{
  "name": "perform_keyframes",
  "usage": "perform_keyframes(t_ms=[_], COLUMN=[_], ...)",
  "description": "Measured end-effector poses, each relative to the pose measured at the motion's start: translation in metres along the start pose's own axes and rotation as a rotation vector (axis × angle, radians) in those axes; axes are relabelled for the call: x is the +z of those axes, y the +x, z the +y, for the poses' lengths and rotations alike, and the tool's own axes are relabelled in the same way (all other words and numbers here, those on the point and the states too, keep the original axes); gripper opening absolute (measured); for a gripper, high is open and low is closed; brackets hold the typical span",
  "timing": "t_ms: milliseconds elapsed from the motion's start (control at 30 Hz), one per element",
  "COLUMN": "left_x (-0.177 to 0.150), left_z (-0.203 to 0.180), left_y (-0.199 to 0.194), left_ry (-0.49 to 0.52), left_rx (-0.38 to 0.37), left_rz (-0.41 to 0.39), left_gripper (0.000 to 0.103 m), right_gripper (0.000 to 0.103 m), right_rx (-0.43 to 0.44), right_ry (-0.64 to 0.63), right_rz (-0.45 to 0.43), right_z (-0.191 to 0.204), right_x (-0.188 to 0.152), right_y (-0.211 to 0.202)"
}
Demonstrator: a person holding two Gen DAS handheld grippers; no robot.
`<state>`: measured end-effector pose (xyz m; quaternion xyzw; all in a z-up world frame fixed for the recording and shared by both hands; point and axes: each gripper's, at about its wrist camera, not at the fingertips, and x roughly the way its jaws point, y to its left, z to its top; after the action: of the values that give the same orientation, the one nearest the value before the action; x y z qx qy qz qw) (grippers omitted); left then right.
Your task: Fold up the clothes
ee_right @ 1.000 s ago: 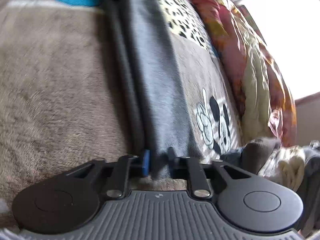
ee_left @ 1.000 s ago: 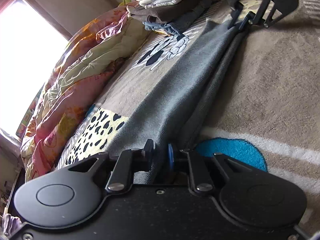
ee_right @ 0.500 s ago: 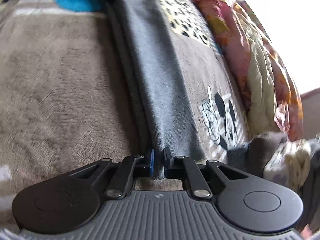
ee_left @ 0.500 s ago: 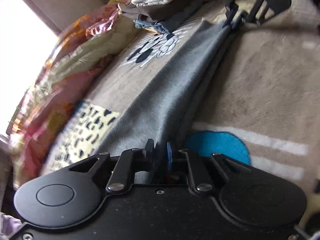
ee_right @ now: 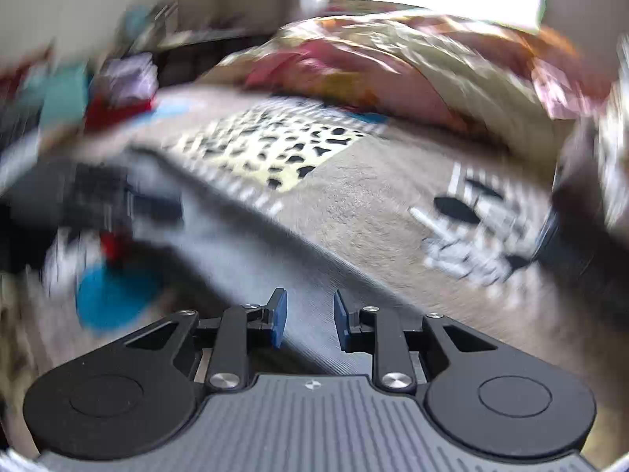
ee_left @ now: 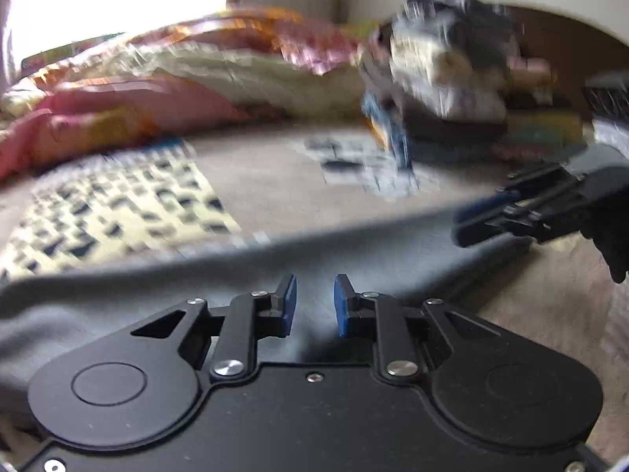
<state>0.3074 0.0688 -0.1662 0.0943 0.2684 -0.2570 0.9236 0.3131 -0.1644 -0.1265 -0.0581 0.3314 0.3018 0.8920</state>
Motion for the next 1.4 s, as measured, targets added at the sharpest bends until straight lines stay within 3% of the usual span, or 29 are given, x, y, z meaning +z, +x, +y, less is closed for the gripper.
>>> perform_keyframes(t_ms=[67, 133, 200, 300, 400, 500, 600, 667, 700, 767, 833, 900, 933, 967, 1067, 1167, 1300, 1400], left_x=[-0.007, -0.004, -0.008, -0.014, -0.019, -0.029, -0.037, -0.042, -0.042, -0.038, -0.037, -0.041, -0.043, -0.043, -0.03, -0.017, -0.028, -0.022], left_z=[-0.008, 0.002, 0.015, 0.047, 0.072, 0.101, 0.127, 0.147, 0.15, 0.148, 0.147, 0.152, 0.155, 0.153, 0.139, 0.129, 0.136, 0.141], left_y=[0.0, -0.006, -0.015, -0.028, -0.041, -0.056, -0.072, -0.087, -0.093, -0.1, -0.102, -0.09, -0.08, -0.07, -0.061, -0.058, -0.025, -0.018], left_ry=[0.111, 0.108, 0.136, 0.02, -0.052, -0.188, -0.264, -0.365, -0.39, -0.381, -0.384, -0.432, -0.438, -0.411, -0.296, -0.216, -0.216, -0.228], left_rx=[0.023, 0.026, 0.07, 0.069, 0.092, 0.09, 0.18, 0.201, 0.22, 0.262, 0.288, 0.253, 0.26, 0.291, 0.343, 0.352, 0.366, 0.371], left_rz=[0.001, 0.015, 0.018, 0.022, 0.018, 0.011, 0.016, -0.03, -0.061, -0.12, -0.164, -0.156, -0.111, -0.053, -0.062, -0.131, 0.01, 0.052], left_gripper=[0.019, 0.029, 0.051, 0.057, 0.063, 0.061, 0.059, 0.047, 0.045, 0.045, 0.045, 0.047, 0.047, 0.046, 0.047, 0.048, 0.055, 0.057], right_gripper=[0.027, 0.026, 0.025, 0.025, 0.025, 0.026, 0.034, 0.034, 0.041, 0.059, 0.058, 0.058, 0.058, 0.058, 0.06, 0.07, 0.075, 0.078], right_rx=[-0.016, 0.026, 0.009, -0.016, -0.015, -0.052, -0.098, -0.113, -0.138, -0.194, -0.215, -0.233, -0.235, -0.228, -0.172, -0.089, -0.004, -0.014], right_ry=[0.037, 0.119, 0.113, 0.086, 0.153, 0.198, 0.259, 0.312, 0.328, 0.362, 0.397, 0.425, 0.443, 0.468, 0.595, 0.806, 1.089, 1.246], right_rz=[0.066, 0.032, 0.039, 0.038, 0.02, -0.002, -0.013, -0.018, -0.015, -0.012, -0.034, -0.07, -0.09, -0.104, -0.14, -0.174, -0.238, -0.321], right_z=[-0.008, -0.024, -0.029, -0.03, -0.043, -0.051, -0.063, -0.07, -0.072, -0.073, -0.071, -0.064, -0.061, -0.057, -0.052, -0.051, -0.052, -0.056], right_x=[-0.012, -0.021, -0.022, -0.026, -0.03, -0.036, -0.047, -0.055, -0.058, -0.062, -0.068, -0.071, -0.072, -0.073, -0.076, -0.086, -0.105, -0.113], right_y=[0.022, 0.022, 0.017, 0.011, 0.003, -0.009, -0.025, -0.034, -0.037, -0.041, -0.045, -0.049, -0.051, -0.052, -0.055, -0.053, -0.041, -0.036])
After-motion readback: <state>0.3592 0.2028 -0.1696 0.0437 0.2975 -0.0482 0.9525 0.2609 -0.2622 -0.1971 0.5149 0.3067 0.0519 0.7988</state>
